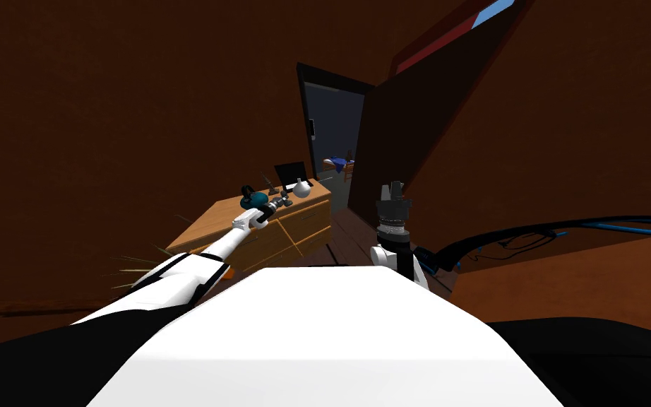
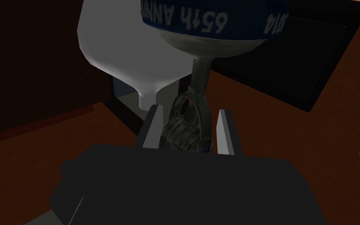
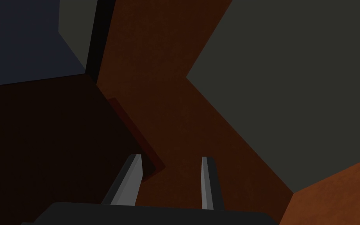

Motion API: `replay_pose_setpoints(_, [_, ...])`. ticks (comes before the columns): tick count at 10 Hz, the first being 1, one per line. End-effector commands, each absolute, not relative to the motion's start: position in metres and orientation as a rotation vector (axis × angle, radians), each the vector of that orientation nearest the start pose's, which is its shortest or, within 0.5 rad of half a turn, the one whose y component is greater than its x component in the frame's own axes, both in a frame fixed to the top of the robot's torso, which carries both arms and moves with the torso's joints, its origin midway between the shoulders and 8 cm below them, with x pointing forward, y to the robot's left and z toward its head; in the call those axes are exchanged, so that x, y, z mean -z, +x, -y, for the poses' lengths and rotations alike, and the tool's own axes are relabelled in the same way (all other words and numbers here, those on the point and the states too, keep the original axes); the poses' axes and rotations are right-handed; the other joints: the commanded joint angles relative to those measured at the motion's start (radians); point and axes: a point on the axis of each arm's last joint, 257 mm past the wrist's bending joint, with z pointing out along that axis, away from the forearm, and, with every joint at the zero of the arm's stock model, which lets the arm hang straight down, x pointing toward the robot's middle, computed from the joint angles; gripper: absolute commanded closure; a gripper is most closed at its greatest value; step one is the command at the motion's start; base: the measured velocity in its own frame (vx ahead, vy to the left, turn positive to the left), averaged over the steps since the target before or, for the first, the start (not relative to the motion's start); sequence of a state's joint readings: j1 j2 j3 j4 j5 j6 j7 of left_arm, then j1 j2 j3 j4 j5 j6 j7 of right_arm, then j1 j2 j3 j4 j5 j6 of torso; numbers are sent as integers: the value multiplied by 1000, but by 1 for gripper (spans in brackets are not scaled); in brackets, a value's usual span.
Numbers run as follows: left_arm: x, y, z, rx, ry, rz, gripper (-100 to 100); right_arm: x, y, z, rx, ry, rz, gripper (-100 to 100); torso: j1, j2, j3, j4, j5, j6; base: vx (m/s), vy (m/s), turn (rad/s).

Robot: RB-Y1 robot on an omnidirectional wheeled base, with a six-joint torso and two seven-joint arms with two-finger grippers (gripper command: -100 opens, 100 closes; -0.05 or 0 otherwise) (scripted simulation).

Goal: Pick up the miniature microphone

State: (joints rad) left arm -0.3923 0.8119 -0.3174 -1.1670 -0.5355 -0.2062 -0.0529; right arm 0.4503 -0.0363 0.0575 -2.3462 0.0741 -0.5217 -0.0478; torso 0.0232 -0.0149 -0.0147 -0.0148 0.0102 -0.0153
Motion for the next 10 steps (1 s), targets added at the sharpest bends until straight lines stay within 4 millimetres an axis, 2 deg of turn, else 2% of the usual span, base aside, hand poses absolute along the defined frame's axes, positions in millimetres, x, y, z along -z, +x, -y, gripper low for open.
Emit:
replay_pose_setpoints(1, [155, 624, -341, 295, 130, -1652, 100, -71, 331, 238, -1405, 502, -583, 0, 0, 0, 0, 0, 0, 0, -6, -6, -9])
replay_pose_setpoints(2, [172, 613, -361, 252, 96, -1690, 100, -71, 331, 238, -1405, 502, -583, 0, -1, 1, 0, 0, 0, 0, 40, 40, -38])
replay_pose_setpoints(3, [178, 607, -359, 251, 90, -1698, 100, -71, 331, 238, -1405, 502, -583, 0, 3, -1, -1, 0, 0, -2, 61, 48, -3])
replay_pose_setpoints(6, [155, 605, -329, 296, 129, -1651, 100, -71, 331, 238, -1405, 502, -583, 0, 3, -1, -1, -1, 1, -2, 15, 12, 7])
replay_pose_setpoints(7, [174, 592, -347, 254, 93, -1692, 100, -71, 331, 238, -1405, 502, -583, 0, 1, 0, 0, -1, 0, -1, 55, 31, -37])
replay_pose_setpoints(10, [155, 585, -315, 302, 126, -1652, 100, -71, 331, 238, -1405, 502, -583, 0, 5, -2, -2, -1, 1, -2, 29, 32, 4])
